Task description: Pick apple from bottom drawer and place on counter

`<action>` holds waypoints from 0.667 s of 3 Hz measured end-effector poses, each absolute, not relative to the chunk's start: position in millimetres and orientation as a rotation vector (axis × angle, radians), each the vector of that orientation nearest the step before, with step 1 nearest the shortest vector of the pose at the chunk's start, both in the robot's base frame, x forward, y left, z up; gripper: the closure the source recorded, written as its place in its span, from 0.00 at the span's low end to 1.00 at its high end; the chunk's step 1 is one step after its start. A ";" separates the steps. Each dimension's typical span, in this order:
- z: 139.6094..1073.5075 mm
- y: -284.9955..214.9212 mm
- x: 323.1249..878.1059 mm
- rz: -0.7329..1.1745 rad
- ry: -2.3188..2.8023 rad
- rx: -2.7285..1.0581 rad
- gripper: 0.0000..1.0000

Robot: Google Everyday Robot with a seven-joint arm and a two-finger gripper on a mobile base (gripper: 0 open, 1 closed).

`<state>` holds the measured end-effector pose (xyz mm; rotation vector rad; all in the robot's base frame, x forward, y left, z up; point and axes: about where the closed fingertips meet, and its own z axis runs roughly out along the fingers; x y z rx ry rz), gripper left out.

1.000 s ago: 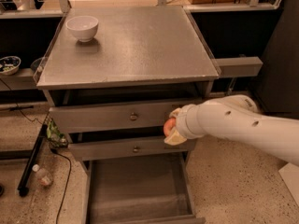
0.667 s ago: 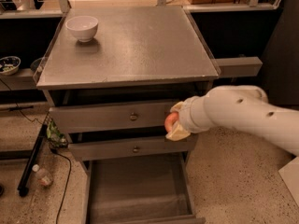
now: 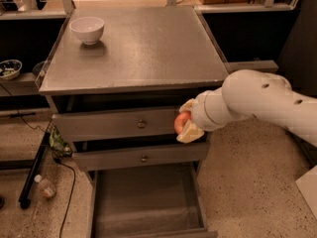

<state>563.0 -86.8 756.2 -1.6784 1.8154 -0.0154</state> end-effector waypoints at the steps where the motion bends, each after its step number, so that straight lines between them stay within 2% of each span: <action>1: 777.9 -92.1 576.4 0.024 1.794 -1.712 1.00; 2: 803.4 -93.1 590.9 0.054 1.768 -1.767 1.00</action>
Offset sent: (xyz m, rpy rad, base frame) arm 0.0476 -0.0097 0.0788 -0.0095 0.0655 0.1454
